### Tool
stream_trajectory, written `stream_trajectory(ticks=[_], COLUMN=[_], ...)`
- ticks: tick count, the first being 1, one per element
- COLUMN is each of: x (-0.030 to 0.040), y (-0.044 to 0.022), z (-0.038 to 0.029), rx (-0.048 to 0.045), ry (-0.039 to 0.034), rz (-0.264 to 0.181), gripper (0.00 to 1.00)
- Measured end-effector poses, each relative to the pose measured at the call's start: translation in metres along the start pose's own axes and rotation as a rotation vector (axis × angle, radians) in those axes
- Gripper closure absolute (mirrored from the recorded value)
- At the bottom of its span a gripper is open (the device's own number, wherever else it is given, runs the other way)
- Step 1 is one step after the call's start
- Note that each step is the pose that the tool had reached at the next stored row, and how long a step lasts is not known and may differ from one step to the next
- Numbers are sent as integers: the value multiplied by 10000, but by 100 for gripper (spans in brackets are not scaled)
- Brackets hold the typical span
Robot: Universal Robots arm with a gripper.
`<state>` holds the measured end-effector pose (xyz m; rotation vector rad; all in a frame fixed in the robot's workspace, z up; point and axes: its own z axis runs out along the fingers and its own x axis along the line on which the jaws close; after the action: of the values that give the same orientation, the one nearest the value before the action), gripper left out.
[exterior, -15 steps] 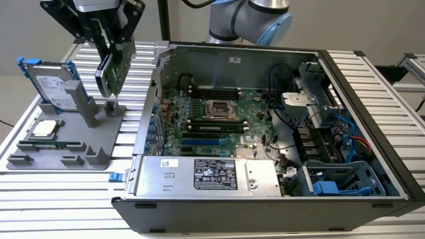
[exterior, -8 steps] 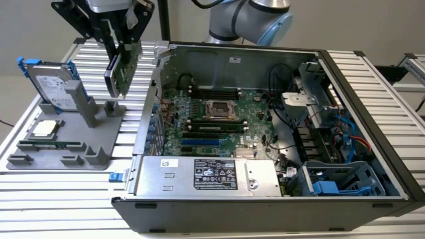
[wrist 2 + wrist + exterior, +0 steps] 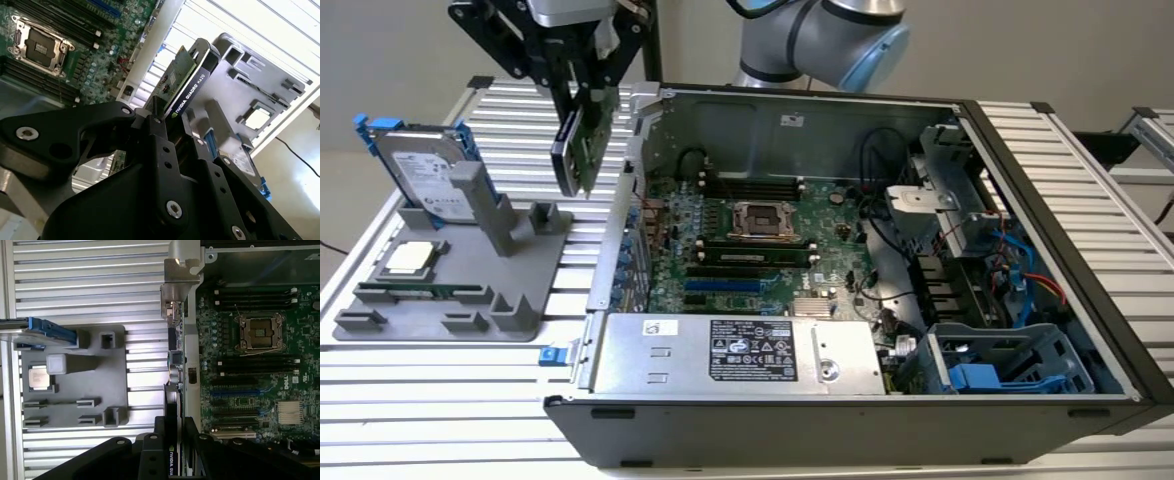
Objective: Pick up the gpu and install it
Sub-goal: 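Pick up the gpu and move the gpu toward the slot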
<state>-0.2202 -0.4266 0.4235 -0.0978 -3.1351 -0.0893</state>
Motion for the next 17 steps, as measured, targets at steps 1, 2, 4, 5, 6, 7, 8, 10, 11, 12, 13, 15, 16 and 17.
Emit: stream_trajectory(ticks=[1,2,4,5,6,7,8,10,11,12,13,15,16,17], x=[-20,-37,-75,-93,-111,-128,-146,-181,-198,-215,-233,-268,-284,-303], y=[1,2,5,6,7,8,9,11,12,13,15,17,18,19], z=[0,0,0,0,0,0,0,0,0,-1,0,0,-1,0], rx=[0,1,1,1,1,0,1,0,1,1,0,1,1,1], ry=[1,2,4,5,6,6,6,7,8,9,9,10,11,11], rz=[0,1,0,0,0,1,0,1,1,1,1,1,1,1], gripper=[100,100,100,100,100,100,100,100,100,100,100,100,100,100])
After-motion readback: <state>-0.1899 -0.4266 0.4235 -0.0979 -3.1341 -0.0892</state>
